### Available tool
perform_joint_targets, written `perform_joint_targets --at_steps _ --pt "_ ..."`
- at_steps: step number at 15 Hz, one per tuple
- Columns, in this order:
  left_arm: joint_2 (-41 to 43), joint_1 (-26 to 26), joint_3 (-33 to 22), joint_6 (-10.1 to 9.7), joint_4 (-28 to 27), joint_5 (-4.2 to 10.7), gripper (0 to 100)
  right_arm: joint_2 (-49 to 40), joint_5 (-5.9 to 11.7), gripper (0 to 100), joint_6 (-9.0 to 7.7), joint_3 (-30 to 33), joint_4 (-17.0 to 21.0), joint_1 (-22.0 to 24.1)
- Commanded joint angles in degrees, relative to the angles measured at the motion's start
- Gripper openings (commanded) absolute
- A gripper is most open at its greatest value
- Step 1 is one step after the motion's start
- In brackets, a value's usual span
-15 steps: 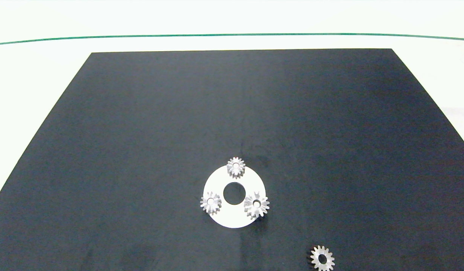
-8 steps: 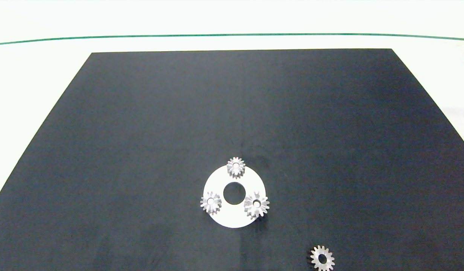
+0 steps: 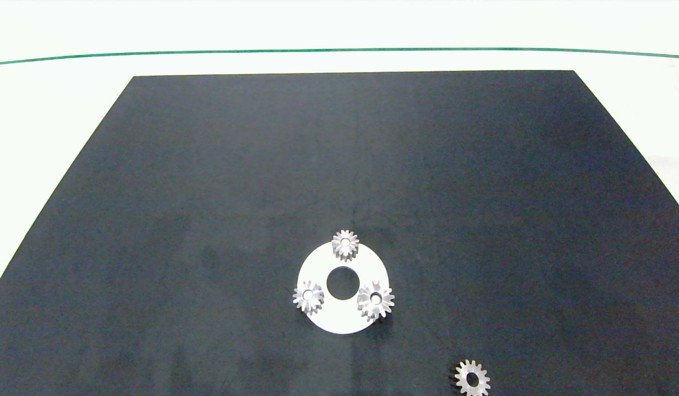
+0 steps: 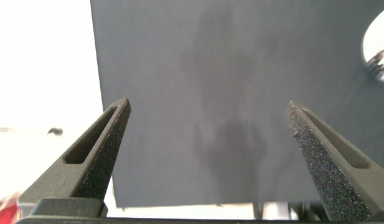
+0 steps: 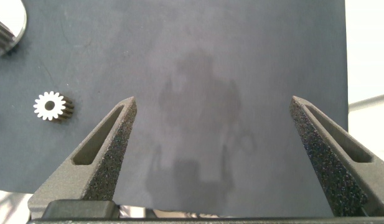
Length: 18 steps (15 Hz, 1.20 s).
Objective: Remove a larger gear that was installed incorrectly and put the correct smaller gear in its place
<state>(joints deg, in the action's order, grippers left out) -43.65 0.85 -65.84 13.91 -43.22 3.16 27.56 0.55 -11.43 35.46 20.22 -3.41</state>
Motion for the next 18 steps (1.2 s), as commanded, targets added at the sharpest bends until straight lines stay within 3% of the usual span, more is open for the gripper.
perform_joint_targets --at_steps 1,3,5,8,10,12,16,18 --pt "-12.9 0.2 -8.1 -5.03 -5.4 1.33 100 22.4 0.33 100 -4.12 9.4 0.4 -10.1" --pt "-15.5 1.4 -10.9 -6.44 -5.3 1.59 100 32.2 1.3 100 -4.12 14.6 0.4 -16.9" --pt "-15.2 2.7 -12.6 -7.05 -5.4 1.59 100 41.3 3.49 100 -4.03 19.9 0.5 -25.2" --pt "-13.6 2.8 -12.6 -6.61 -5.3 1.76 100 47.6 3.67 100 -3.95 24.7 0.4 -35.7" --pt "-13.2 2.8 -12.5 -6.61 -5.3 1.85 100 50.2 4.55 100 -4.03 26.9 0.7 -40.2" --pt "-12.9 2.8 -12.8 -6.61 -5.3 1.85 100 54.5 7.45 100 -4.12 30.0 1.5 -43.2" --pt "-10.5 2.8 -12.6 -6.61 -5.4 1.85 100 61.6 9.12 100 -4.3 40.6 13.4 -46.4" --pt "-10.0 2.8 -12.6 -6.61 -5.7 1.85 100 64.1 10.88 100 -4.74 42.5 15.7 -48.1"
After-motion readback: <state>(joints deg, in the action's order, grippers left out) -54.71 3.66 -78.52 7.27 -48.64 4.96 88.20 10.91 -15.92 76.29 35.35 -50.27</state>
